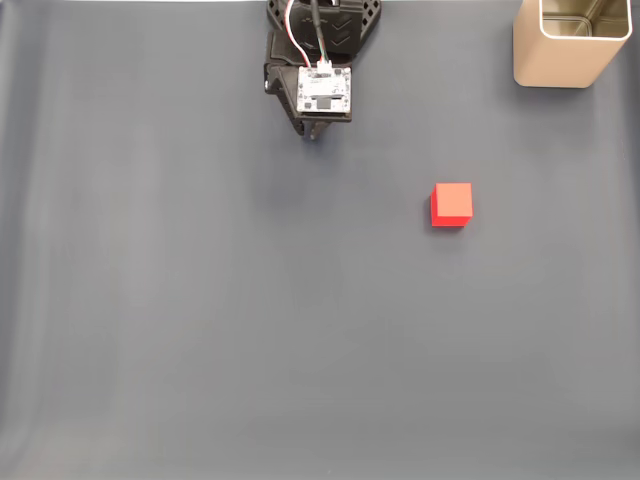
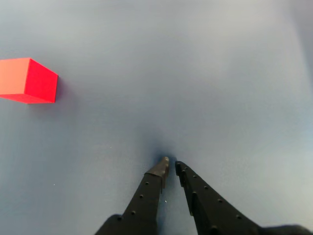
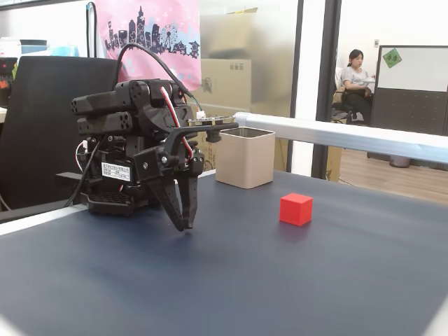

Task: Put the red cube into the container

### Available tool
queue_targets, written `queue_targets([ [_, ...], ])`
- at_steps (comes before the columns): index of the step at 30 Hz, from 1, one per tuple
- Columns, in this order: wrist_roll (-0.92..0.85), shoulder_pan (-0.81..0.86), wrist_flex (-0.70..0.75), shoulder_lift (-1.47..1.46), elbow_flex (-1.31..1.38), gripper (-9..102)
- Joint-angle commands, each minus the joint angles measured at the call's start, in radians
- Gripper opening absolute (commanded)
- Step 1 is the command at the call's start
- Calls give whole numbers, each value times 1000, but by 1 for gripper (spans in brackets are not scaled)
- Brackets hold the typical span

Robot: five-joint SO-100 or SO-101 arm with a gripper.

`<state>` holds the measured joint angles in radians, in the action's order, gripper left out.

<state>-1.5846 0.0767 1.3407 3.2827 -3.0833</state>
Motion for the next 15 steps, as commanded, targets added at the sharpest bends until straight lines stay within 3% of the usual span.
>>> queue_targets([
  [1, -2, -6, 11, 41, -11, 1],
  [15, -6, -2, 9, 41, -11, 0],
])
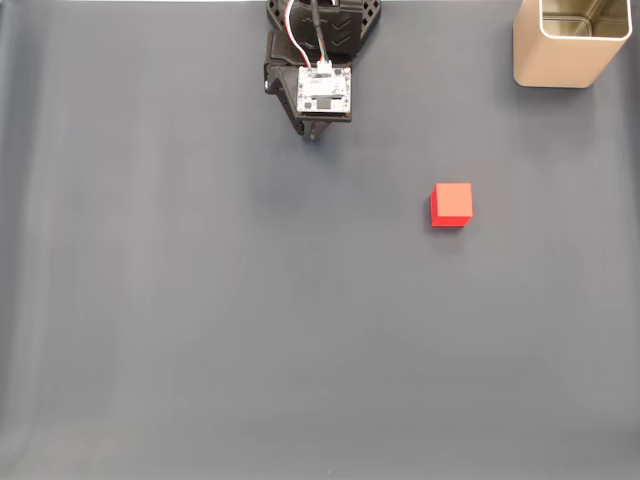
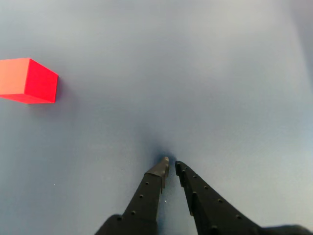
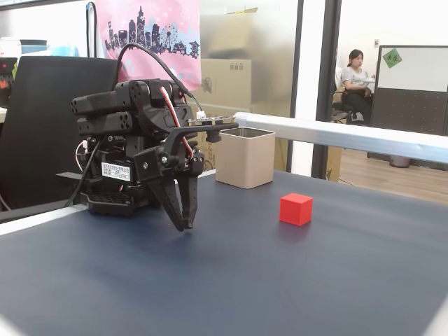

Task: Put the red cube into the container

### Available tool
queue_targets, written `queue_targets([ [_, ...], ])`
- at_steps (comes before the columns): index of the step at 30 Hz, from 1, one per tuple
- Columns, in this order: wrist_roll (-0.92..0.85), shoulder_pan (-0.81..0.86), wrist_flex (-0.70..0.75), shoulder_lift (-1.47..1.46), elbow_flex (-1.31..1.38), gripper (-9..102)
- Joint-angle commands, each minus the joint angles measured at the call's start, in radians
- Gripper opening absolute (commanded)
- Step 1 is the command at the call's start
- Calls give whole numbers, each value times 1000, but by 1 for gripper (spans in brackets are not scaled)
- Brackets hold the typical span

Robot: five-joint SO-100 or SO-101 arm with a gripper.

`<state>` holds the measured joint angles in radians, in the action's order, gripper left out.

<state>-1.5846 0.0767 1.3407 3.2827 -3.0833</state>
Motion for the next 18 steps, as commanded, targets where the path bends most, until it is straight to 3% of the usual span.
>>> queue_targets([
  [1, -6, -2, 9, 41, -11, 0],
  [18, -26, -17, -28, 23, -11, 0],
])
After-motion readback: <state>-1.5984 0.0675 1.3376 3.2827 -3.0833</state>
